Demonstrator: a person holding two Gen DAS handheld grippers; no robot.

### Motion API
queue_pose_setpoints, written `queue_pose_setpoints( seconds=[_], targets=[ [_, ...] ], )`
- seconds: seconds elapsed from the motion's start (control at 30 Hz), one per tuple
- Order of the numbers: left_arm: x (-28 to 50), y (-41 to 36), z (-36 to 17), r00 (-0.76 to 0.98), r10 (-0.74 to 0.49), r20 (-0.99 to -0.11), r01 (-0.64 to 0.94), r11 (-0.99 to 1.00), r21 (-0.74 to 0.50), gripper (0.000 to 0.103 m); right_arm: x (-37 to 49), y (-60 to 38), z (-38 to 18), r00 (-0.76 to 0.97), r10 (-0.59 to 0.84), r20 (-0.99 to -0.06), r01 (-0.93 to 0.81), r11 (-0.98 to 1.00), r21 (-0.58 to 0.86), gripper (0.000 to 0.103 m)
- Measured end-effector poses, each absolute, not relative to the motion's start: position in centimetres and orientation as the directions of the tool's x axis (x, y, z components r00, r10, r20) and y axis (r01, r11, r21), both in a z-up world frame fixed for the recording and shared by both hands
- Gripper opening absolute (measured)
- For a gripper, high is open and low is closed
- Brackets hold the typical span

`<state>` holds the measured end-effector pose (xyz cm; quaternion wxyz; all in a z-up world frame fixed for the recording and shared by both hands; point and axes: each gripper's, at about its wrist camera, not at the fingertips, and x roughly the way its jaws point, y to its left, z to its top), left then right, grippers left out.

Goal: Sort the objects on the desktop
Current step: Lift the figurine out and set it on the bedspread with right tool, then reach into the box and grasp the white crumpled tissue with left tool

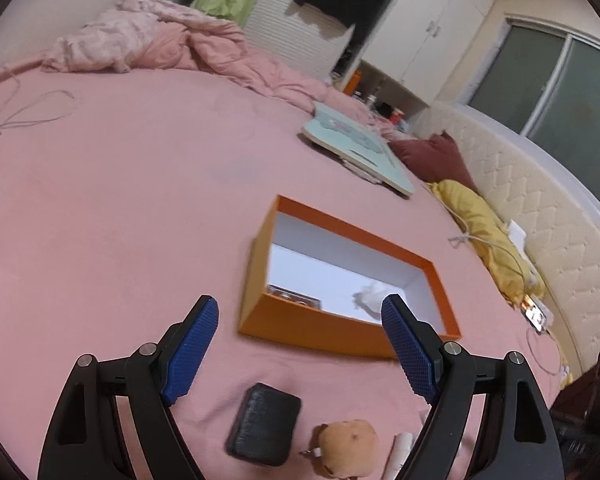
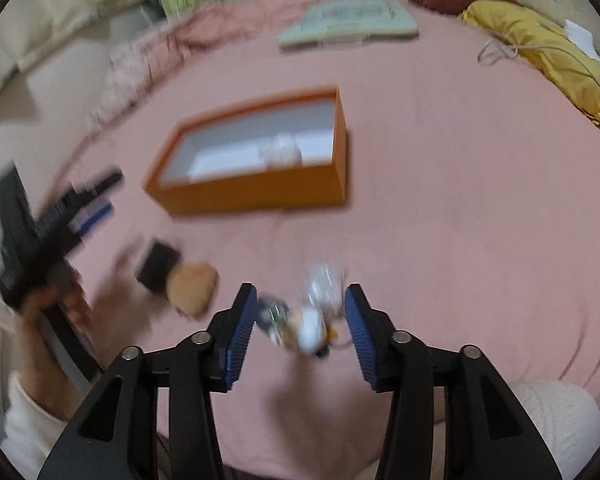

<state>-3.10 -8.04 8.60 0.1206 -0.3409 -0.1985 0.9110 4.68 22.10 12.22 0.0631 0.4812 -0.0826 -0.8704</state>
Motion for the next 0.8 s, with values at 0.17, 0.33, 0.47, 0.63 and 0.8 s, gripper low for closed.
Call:
queue_pose_setpoints(
  seconds=[0.17,0.33,0.47,0.63,0.8],
  targets=[
    [-3.6,-5.4,8.3,-0.675,0.408,-0.615,-0.163,-0.895,-0.415,0.083,4.5,23.2,13.2,-0.645,-0.239,-0.726,0.01,-0.952,0.305,0.056],
    [-4.7,-2.3,9.5,-0.647,0.412,-0.641,-0.197,-0.903,-0.381,0.083,3.3,23.1,12.4,-0.64,-0.285,-0.714,-0.001,-0.928,0.372,0.061],
    [-8.6,1.6,10.3,-0.578,0.408,-0.706,-0.206,-0.911,-0.358,0.083,3.4,23.0,12.5,-0.638,-0.322,-0.699,0.015,-0.913,0.407,0.062],
    [-14.8,7.3,9.1,-0.44,0.332,-0.834,-0.209,-0.941,-0.264,0.083,3.4,24.1,12.4,-0.639,-0.388,-0.664,0.002,-0.864,0.503,0.062],
    [-19.1,10.3,6.2,-0.334,0.215,-0.918,-0.166,-0.972,-0.167,0.083,3.2,24.7,12.2,-0.639,-0.423,-0.643,-0.009,-0.831,0.555,0.062]
  ],
)
